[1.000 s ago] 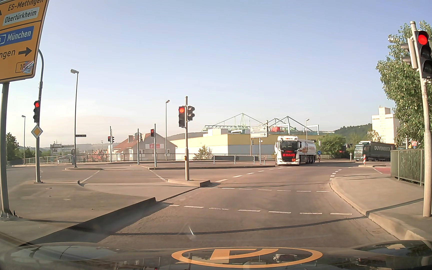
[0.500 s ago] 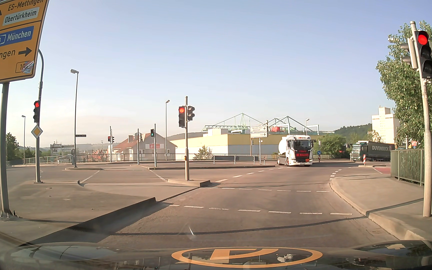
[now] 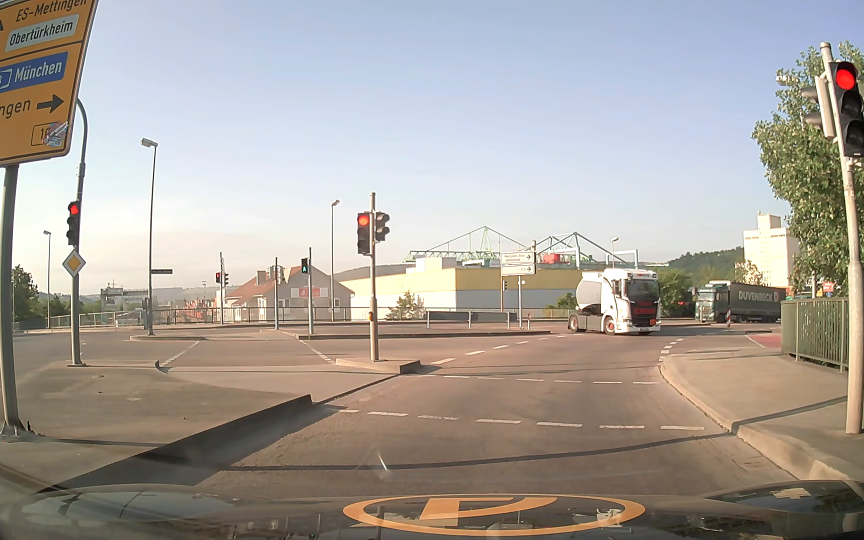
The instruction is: Follow the waypoints while adhering to traffic rules and regulations
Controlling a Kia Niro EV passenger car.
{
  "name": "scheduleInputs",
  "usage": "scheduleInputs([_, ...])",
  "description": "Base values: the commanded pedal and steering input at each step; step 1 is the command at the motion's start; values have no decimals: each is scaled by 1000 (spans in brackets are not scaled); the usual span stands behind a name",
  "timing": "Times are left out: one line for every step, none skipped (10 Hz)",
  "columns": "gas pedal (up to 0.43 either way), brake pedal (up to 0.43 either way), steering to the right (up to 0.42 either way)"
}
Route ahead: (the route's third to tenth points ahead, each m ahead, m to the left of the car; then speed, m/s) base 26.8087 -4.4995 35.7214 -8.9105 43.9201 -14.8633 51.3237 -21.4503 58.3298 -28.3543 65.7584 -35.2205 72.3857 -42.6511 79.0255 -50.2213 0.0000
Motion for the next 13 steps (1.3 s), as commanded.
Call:
scheduleInputs([0, 274, 84])
scheduleInputs([0, 274, 85])
scheduleInputs([0, 268, 85])
scheduleInputs([0, 268, 84])
scheduleInputs([0, 268, 85])
scheduleInputs([0, 268, 85])
scheduleInputs([0, 268, 84])
scheduleInputs([0, 274, 84])
scheduleInputs([0, 274, 84])
scheduleInputs([0, 274, 84])
scheduleInputs([0, 274, 84])
scheduleInputs([0, 274, 84])
scheduleInputs([0, 274, 84])
